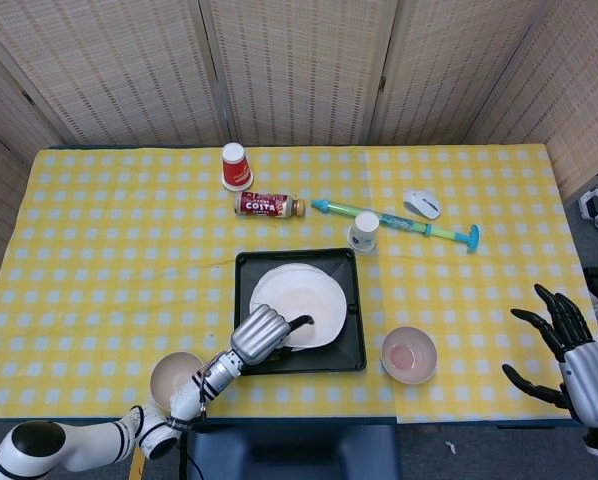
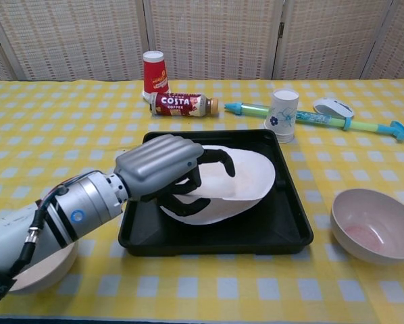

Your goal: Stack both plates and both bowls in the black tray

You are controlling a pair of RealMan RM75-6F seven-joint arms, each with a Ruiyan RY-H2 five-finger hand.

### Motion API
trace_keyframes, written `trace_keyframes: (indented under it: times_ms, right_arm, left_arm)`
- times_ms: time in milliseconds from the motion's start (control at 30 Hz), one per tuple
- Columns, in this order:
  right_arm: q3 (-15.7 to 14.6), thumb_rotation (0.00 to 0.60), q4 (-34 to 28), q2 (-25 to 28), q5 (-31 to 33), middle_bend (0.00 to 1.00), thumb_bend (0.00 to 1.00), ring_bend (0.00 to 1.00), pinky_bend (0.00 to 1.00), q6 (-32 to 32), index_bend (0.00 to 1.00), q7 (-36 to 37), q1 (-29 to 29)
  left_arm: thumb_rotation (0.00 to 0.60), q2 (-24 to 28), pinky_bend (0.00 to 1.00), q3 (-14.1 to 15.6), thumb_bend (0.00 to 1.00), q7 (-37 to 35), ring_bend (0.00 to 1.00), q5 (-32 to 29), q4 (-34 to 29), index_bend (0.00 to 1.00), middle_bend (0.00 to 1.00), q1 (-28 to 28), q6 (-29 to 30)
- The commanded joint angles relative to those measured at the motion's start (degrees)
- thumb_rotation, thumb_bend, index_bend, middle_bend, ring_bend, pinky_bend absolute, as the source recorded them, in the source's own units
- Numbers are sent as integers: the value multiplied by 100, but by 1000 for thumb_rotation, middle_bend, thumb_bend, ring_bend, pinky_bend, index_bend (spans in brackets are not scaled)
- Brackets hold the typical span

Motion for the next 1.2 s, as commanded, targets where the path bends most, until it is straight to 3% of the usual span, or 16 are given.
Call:
trace_keyframes:
  times_ms: [33,400,567,833,967,1033,1200]
  right_arm:
    - [-6,600,4,-14,-30,0,253,0,0,23,239,-9,-11]
    - [-15,600,6,-52,-61,0,252,0,0,-38,239,-64,7]
    - [-34,600,-2,-68,-110,0,253,0,0,-45,239,-96,10]
    - [-44,600,-2,-50,-123,0,252,0,0,-20,239,-103,-10]
    - [-76,600,-4,-45,-165,0,252,0,0,-47,239,-132,-9]
    - [-108,600,-22,-24,-198,0,252,0,0,-63,224,-146,-12]
    - [-132,600,-36,-3,-249,0,251,0,0,-42,194,-212,-29]
  left_arm:
    - [600,289,1000,-17,409,291,1000,-271,-395,300,1000,101,-219]
    - [600,819,1000,-261,328,595,1000,-1019,-994,245,1000,177,-727]
    - [600,930,1000,-274,205,732,1000,-1074,-1252,222,1000,186,-724]
    - [600,1185,1000,-358,189,973,945,-972,-1492,198,1000,312,-272]
    - [600,1644,989,-297,190,1256,830,-800,-1853,201,990,513,129]
    - [600,1879,931,-169,189,1379,739,-524,-1997,205,944,670,482]
    - [600,2530,611,241,189,998,462,-94,-2299,172,694,1263,1312]
